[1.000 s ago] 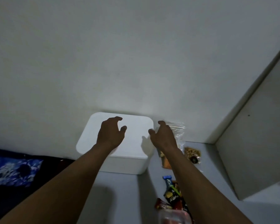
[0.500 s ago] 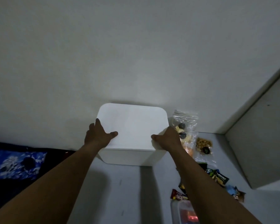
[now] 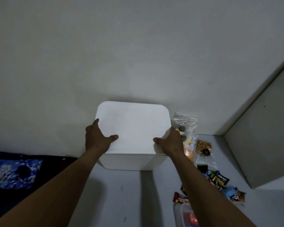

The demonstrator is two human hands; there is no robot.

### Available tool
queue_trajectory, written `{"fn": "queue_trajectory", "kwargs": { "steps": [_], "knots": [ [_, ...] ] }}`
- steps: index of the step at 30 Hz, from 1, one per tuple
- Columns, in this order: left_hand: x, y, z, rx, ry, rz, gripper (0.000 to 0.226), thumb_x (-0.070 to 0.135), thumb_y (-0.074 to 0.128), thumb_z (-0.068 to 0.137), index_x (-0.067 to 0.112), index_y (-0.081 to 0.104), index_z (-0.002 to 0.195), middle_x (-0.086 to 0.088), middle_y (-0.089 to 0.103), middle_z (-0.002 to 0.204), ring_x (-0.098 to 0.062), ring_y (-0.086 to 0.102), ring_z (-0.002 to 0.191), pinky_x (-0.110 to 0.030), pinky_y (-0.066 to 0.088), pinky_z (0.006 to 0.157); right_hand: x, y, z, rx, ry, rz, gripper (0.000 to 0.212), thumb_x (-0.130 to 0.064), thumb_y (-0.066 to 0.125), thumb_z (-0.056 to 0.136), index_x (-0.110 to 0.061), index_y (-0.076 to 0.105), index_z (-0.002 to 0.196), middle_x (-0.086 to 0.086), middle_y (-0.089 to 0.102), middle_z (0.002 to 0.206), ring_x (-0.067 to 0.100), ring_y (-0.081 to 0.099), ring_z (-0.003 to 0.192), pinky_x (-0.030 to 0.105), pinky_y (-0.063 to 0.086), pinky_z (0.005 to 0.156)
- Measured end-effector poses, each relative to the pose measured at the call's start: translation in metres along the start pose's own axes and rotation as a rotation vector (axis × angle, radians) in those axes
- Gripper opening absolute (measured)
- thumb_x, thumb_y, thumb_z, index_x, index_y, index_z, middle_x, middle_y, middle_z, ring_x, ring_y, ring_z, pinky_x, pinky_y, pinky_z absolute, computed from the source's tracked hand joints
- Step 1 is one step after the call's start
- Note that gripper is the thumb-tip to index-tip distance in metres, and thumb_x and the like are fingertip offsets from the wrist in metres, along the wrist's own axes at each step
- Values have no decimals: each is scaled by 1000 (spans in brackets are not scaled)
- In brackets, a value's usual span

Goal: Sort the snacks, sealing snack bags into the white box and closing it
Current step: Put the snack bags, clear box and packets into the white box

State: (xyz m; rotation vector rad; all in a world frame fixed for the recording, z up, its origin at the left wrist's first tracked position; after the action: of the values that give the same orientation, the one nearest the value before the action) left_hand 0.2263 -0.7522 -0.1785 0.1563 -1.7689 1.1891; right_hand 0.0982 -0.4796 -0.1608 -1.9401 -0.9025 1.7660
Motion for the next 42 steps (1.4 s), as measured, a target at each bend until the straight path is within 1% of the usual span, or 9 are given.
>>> {"fn": "queue_trajectory", "kwargs": {
  "steps": [3, 5, 12, 20, 27, 32, 35, 39, 42],
  "knots": [
    [5, -7, -1, 21, 12, -12, 115, 36, 89, 66, 18, 19, 155, -14, 27, 153, -31, 37, 138, -42, 38, 109, -9, -3, -4, 16, -28, -40, 95, -37, 86, 69, -5, 37, 144, 13, 47, 145, 32, 48, 132, 48, 45, 104],
    [5, -10, -1, 33, 14, -21, 115, 39, 90, 63, 17, 24, 153, -15, 32, 149, -32, 42, 134, -43, 41, 108, -14, -8, -7, 21, -46, -60, 97, -37, 85, 70, -5, 34, 147, 14, 45, 146, 32, 47, 133, 47, 45, 104],
    [8, -26, -11, 27, 30, -42, 106, 51, 84, 60, 11, 36, 146, -16, 46, 140, -34, 54, 121, -48, 49, 100, -22, -37, -23, 37, -138, 0, 62, -20, 79, 80, -9, 46, 132, 13, 49, 134, 31, 52, 120, 30, 41, 85],
    [41, -58, -36, 68, 43, -52, 107, 45, 84, 67, 2, 31, 149, -20, 47, 142, -35, 53, 124, -43, 48, 103, -21, -64, -43, 48, -172, 60, 55, -25, 78, 73, -13, 55, 122, 11, 60, 124, 31, 59, 113, 46, 51, 95],
    [29, -80, -116, 78, -49, -194, 52, 24, 72, 85, -2, 57, 127, -16, 64, 122, -25, 60, 95, -26, 42, 80, -5, -86, -87, -115, -161, 96, 64, -13, 86, 70, -8, 54, 125, 1, 57, 114, 21, 56, 103, 32, 47, 83],
    [-2, -92, -163, 88, -94, -266, 29, 17, 72, 84, 4, 66, 110, -12, 69, 109, -22, 61, 87, -27, 43, 76, 16, -82, -123, -211, -153, 81, 64, -16, 88, 67, -10, 60, 124, 3, 65, 117, 21, 60, 99, 33, 50, 82],
    [-24, -99, -186, 81, -126, -308, 35, 15, 72, 85, 4, 64, 117, -7, 66, 110, -26, 63, 95, -31, 46, 81, 34, -76, -148, -250, -111, 97, 70, -17, 87, 69, -10, 56, 131, 6, 65, 123, 24, 62, 104, 33, 52, 82],
    [-63, -97, -205, 29, -203, -385, 48, 21, 74, 84, 9, 60, 128, -12, 68, 116, -29, 66, 97, -41, 55, 87, 58, -72, -183, -221, -67, 148, 60, -15, 84, 75, -14, 54, 127, 0, 66, 99, 17, 65, 87, 30, 52, 67],
    [-92, -88, -217, 0, -240, -397, 41, 17, 74, 84, 10, 64, 123, -12, 69, 112, -29, 68, 94, -44, 55, 88, 88, -60, -206, -212, 15, 171, 50, -11, 81, 75, -15, 58, 119, -2, 69, 90, 15, 69, 82, 40, 58, 79]
  ]
}}
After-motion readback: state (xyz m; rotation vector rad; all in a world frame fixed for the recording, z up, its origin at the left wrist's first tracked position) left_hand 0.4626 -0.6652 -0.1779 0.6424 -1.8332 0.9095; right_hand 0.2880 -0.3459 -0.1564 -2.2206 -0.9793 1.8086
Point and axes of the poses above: each hand's wrist, its own z-axis towards the middle knuckle, its own y-axis out of the palm, x = y × z, the point moved 6 cm from there along z, towards the middle knuckle
